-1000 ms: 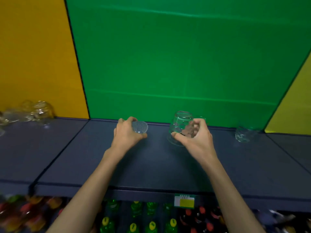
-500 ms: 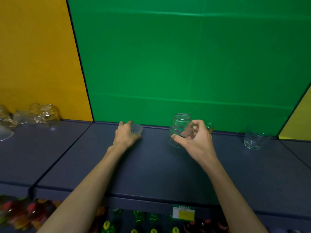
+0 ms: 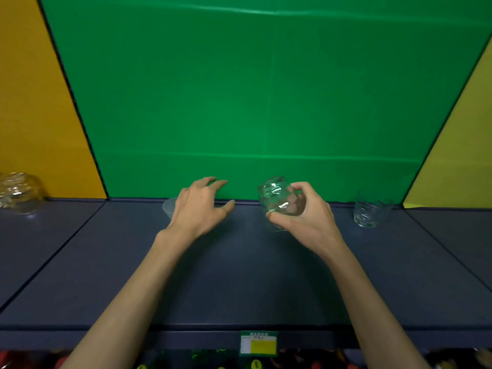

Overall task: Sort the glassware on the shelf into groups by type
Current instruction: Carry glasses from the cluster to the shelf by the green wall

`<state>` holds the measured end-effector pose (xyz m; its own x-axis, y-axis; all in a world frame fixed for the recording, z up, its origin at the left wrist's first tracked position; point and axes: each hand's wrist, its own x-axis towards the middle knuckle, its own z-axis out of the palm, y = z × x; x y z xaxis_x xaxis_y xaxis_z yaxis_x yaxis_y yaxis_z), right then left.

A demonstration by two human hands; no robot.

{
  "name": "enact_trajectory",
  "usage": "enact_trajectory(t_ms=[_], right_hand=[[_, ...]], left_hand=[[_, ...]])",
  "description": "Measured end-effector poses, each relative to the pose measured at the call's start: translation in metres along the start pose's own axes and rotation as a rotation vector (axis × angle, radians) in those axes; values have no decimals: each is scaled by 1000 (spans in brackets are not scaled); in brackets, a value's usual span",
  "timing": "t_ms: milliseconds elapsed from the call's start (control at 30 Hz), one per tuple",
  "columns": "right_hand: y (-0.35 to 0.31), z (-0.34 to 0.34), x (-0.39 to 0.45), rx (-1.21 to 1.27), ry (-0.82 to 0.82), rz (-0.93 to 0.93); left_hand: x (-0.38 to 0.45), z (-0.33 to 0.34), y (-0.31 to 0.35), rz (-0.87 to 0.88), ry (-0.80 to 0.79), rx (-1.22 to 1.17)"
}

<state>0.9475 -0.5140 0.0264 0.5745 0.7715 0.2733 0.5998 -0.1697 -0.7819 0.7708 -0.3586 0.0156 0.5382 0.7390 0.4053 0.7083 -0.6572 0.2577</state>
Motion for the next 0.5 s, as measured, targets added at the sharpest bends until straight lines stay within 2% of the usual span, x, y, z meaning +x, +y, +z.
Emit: enact_trajectory(t_ms=[233,500], right_hand=[[25,-61,1,-126,38,-15],[79,-137,2,-166,142,101]], left_hand=[[-6,-14,86,166,64,-78],[-7,2,145,220,31,-93]])
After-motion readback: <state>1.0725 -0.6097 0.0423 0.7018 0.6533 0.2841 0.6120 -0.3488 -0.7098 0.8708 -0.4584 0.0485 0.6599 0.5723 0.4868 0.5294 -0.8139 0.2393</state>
